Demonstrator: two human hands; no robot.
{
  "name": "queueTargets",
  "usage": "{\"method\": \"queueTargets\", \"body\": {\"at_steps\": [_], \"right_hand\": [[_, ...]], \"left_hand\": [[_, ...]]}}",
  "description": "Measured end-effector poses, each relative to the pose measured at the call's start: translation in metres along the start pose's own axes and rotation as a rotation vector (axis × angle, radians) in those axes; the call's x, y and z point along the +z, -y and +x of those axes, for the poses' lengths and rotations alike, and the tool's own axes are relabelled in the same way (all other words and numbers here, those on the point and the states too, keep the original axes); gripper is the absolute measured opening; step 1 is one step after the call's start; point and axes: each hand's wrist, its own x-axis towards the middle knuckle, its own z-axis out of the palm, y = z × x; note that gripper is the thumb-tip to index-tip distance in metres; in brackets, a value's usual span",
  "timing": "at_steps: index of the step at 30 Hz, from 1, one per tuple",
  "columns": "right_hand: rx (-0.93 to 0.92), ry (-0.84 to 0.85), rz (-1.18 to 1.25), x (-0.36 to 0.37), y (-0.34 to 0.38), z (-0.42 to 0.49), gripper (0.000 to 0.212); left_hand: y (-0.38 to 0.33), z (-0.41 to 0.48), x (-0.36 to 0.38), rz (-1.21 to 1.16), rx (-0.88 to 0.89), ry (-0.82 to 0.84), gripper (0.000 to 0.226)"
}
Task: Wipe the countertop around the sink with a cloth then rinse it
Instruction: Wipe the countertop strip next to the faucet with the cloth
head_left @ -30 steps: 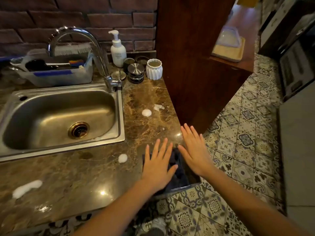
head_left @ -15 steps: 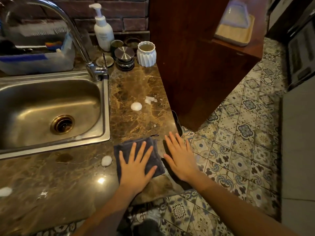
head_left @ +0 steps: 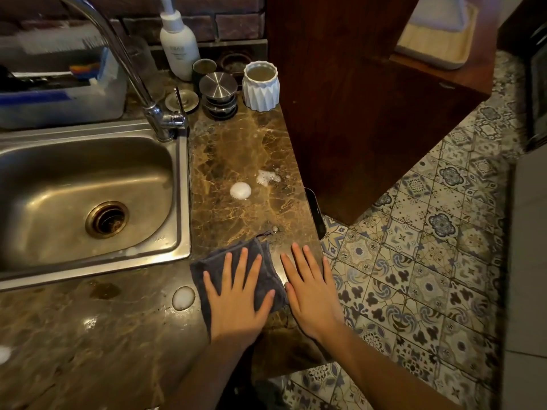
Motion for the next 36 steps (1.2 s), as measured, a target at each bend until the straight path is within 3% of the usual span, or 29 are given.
{"method": "queueTargets", "body": {"at_steps": [7,18,27,36], "right_hand": [[0.067,0.017,0.109,0.000,-0.002,0.003,0.058],[0.112,0.034,0.111,-0.003,0.004,0.008,0.060],[0.150,-0.025,0.106,-0.007,0.019,0.046,0.067],[0.151,-0.042,0.168,-0.005,0.018,0.047,0.063]], "left_hand": [[-0.006,0.014,0.000,-0.024,-0.117,-0.024,0.069],[0.002,0.147,-0.013,-0.128,-0.155,-0.121,0.090],[0.022,0.229,-0.013,-0.003,0.193,0.011,0.074],[0.033,0.174,-0.013,0.008,0.210,-0.038,0.067]]}}
